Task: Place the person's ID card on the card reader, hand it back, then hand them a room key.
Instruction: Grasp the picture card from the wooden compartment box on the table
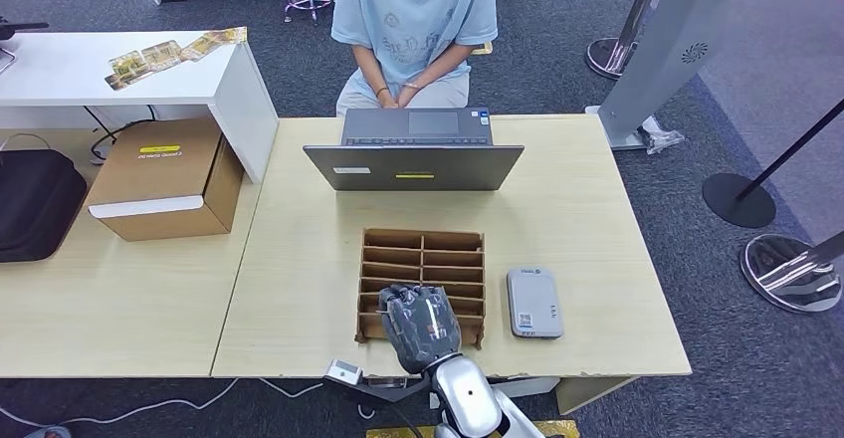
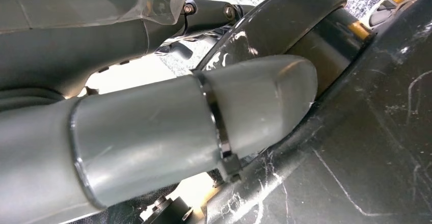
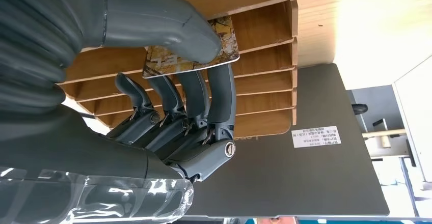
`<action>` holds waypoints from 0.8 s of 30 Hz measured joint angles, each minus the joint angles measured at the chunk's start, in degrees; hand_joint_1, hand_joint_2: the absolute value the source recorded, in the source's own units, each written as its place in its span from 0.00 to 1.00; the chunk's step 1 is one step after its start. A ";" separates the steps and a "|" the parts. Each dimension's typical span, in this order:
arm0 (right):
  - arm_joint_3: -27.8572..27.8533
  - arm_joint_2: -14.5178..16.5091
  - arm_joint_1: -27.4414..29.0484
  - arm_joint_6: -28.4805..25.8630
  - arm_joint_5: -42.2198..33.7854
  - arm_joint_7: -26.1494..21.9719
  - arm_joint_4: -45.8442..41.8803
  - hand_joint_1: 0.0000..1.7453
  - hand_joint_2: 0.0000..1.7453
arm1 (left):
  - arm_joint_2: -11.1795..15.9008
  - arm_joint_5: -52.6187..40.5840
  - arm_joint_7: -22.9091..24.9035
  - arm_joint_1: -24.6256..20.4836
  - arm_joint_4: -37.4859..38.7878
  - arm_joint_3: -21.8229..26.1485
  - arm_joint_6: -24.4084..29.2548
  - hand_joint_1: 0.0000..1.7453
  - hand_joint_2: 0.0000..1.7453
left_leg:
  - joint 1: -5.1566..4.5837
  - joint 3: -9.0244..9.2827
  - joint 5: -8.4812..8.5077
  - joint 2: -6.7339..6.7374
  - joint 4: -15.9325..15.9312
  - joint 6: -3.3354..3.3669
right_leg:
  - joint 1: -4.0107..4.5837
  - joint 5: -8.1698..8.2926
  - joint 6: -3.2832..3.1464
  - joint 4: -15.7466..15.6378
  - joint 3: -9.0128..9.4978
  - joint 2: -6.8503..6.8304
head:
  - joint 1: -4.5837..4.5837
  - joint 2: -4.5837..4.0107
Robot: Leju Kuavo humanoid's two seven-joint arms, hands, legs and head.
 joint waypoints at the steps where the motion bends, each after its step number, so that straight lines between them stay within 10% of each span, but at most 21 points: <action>1: 0.00 0.00 0.00 -0.08 -0.01 -0.07 -0.02 0.94 1.00 | 0.00 -0.07 -0.02 0.00 0.01 -0.05 -0.02 0.00 0.00 | 0.00 0.00 0.00 0.00 0.00 0.00 | 0.00 0.00 0.00 0.00 0.00 0.00 | -0.01 0.00; 24: 0.00 -0.02 0.90 -0.71 -4.47 -3.74 -3.53 0.91 1.00 | 0.13 -0.42 -0.58 -0.03 0.00 -0.25 -0.66 0.00 0.00 | 0.00 0.00 0.00 0.00 0.00 0.00 | 0.00 0.00 0.00 0.00 0.00 0.00 | 0.00 0.00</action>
